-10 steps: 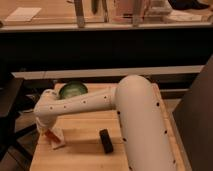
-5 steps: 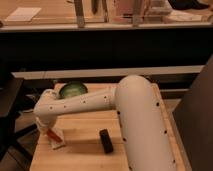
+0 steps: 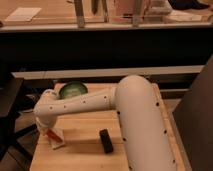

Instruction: Place the pepper on the white sponge

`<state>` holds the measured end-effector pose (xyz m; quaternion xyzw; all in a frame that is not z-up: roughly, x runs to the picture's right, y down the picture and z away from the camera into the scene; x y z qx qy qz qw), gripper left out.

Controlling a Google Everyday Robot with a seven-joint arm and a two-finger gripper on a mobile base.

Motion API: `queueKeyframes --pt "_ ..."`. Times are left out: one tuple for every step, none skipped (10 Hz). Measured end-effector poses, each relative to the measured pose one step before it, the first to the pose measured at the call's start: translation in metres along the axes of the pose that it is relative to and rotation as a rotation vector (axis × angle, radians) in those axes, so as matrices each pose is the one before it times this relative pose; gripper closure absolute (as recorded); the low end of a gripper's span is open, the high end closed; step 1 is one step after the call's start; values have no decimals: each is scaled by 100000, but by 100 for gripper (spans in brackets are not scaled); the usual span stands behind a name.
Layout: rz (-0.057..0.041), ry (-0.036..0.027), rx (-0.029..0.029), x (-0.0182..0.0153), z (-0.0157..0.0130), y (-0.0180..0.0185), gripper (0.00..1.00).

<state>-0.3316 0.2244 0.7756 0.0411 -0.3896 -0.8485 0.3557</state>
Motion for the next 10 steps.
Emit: queueKeyframes --pt "-768 -154 28 -44 2 -1 58" --pt "-286 -62 48 -14 -6 -22 58" --pt "-211 -117 72 -33 13 -14 58" --pt "-305 -254 106 -71 43 -14 58" --pt "-246 -90 46 -11 -14 -11 58" --pt "-309 -171 61 -43 11 -5 53" --pt "-999 -298 79 -75 26 -27 50" --pt "-459 -100 19 -19 -2 -17 50" --pt "-83 -94 19 -27 5 5 50" --pt "-29 -62 16 -13 -3 -2 49"
